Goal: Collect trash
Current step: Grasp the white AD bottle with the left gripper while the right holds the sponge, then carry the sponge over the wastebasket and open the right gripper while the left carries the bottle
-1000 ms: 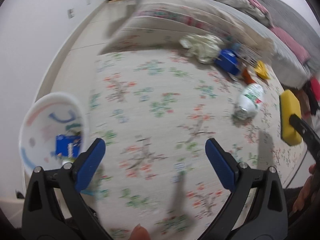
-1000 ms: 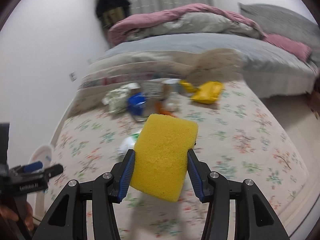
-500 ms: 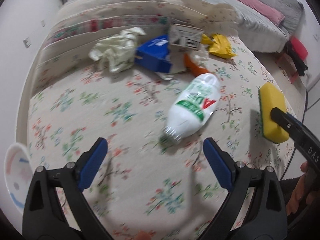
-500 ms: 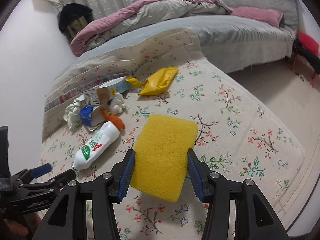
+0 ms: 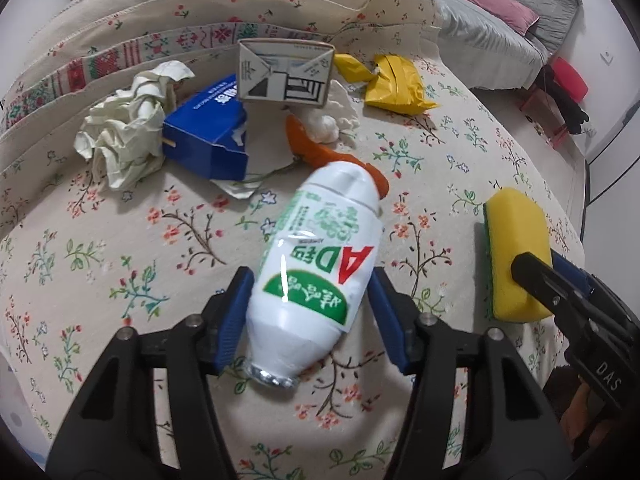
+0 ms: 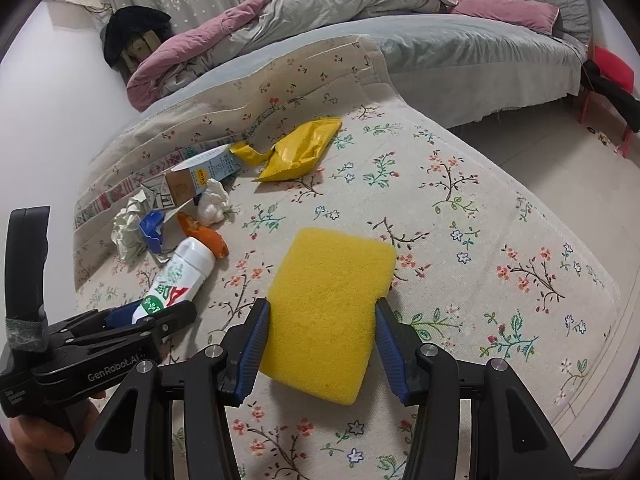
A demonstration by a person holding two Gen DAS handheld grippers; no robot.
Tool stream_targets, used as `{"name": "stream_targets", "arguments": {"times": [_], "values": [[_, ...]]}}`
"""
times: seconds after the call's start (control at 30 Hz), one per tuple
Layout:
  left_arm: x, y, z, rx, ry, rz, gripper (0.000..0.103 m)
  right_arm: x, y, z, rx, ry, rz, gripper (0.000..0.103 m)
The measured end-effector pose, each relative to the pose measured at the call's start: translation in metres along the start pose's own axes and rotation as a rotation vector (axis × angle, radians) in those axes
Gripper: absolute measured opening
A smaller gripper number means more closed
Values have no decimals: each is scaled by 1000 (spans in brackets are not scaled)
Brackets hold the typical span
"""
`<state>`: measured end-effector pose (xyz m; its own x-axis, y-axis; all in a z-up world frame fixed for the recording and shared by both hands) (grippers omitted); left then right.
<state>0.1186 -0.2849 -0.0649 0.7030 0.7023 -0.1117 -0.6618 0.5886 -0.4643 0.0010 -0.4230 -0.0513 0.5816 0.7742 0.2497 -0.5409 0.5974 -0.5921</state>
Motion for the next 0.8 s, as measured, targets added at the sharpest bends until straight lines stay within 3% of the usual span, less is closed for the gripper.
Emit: {"name": "stream_targets", "arguments": {"times": [0.1,0.37,0.63,0.8], "values": [[1,3,4,-23,0,0,51,0,0,-1,3,1,0,53],[12,24,25,-61,-17,-2,51,13,2,0,1,-4,33,53],[49,48,50,-87,-20,126,51,37,8,2,4,-27,82,53],[68,65,66,-105,-62,173,51,58,14,2,8,-48,116,53]]}}
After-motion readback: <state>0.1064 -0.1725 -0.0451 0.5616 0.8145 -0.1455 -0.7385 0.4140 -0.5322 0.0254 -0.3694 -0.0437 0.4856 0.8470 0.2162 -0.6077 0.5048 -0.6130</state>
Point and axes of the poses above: each gripper's, at about its wrist camera, not at the fingertips, and z roughly against the way its jaws point, x to its left, y to its underside, the point moved 2 cm from there along -z, roughly the way its jaws point
